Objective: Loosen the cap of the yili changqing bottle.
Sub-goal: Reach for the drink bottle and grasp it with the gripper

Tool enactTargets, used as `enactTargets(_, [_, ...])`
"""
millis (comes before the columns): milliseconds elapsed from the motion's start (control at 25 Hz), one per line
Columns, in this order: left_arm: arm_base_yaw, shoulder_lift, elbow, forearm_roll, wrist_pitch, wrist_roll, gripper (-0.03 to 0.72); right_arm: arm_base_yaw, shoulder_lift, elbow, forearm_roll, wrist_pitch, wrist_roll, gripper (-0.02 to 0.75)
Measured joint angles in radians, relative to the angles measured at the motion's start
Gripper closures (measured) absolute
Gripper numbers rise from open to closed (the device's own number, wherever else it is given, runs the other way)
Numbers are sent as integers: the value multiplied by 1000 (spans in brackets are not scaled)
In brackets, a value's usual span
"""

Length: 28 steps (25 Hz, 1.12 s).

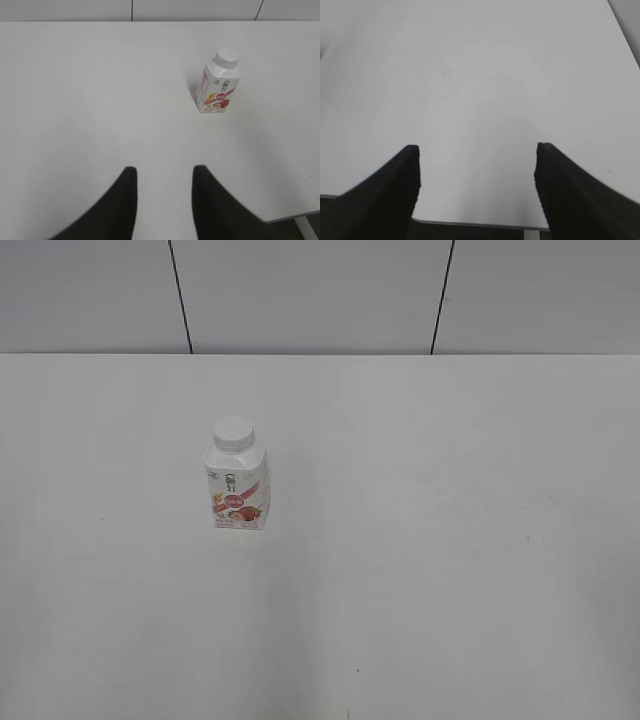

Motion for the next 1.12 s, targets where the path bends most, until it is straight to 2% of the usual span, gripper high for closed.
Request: enactTargets(1120, [0, 0, 0, -3, 0, 0, 449, 0, 0, 0, 0, 0, 0, 173])
